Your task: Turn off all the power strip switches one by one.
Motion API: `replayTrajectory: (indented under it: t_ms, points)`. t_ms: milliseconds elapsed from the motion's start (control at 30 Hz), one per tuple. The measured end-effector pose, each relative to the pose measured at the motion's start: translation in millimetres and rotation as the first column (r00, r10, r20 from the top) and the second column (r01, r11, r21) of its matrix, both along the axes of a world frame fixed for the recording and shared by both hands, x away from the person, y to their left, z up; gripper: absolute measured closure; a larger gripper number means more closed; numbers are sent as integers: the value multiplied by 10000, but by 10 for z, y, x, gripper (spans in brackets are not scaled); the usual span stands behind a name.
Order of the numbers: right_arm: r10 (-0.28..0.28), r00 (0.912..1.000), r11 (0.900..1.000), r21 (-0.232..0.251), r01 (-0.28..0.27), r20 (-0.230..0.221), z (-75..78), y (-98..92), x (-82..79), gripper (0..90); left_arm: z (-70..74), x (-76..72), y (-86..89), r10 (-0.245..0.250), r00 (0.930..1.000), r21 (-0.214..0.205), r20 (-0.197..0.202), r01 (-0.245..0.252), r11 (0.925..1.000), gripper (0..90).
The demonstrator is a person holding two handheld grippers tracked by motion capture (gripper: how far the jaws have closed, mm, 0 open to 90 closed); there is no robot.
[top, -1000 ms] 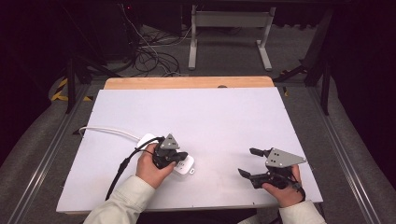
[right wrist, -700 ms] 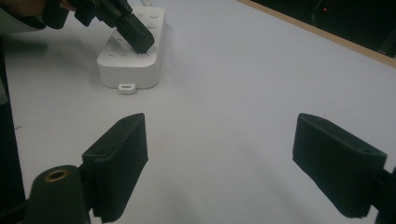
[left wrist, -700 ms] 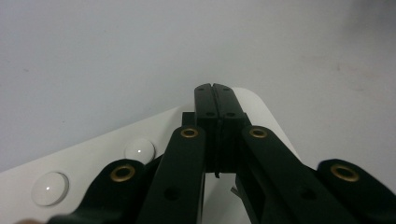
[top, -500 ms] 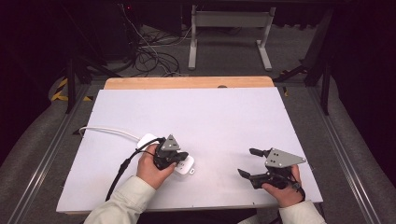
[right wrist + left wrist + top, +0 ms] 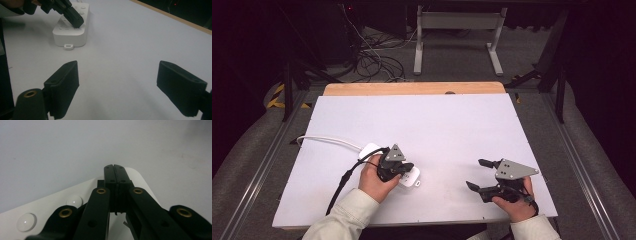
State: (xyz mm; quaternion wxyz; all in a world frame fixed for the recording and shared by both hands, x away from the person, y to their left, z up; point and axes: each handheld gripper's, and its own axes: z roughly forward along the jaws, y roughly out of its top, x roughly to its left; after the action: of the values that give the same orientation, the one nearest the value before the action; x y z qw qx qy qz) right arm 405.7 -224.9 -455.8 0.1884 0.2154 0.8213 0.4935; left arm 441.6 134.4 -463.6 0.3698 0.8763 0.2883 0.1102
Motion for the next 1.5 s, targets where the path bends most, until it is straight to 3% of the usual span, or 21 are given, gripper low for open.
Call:
replayTrajectory:
  t_ms: [333,400,533,600,633,800,900,1267,1500]
  points:
    - [-16,10000,10000,29,16,-38,-1,9,-3,186,-2,10,2,-135,9999,61,9,135,9999,900]
    - [-20,10000,10000,17,20,-43,-3,12,-1,186,10,1,-25,-180,9998,330,66,178,9993,900]
    - [-31,10000,10000,9,31,-64,-5,18,-3,185,10,1,-25,-193,9998,342,82,190,9992,900]
    - [-45,10000,10000,16,45,-64,-5,16,-4,185,7,4,-9,-130,9999,197,52,129,9997,900]
    - [-42,10000,10000,21,42,-59,-5,13,-2,184,17,1,20,-51,9993,0,359,51,10000,900]
    - [-55,10000,10000,16,55,-80,-5,2,1,184,124,-22,79,64,9978,-621,664,-22,9981,900]
    - [-48,10000,10000,-5,48,-77,-15,2,13,185,192,-37,94,34,9972,-602,745,11,9982,900]
    - [-48,10000,10000,-32,48,-72,-11,3,3,184,204,-13,167,348,9966,-145,747,-338,9993,900]
    - [-38,10000,10000,-24,38,-54,-10,-1,2,184,186,36,286,693,9968,84,404,-697,9975,900]
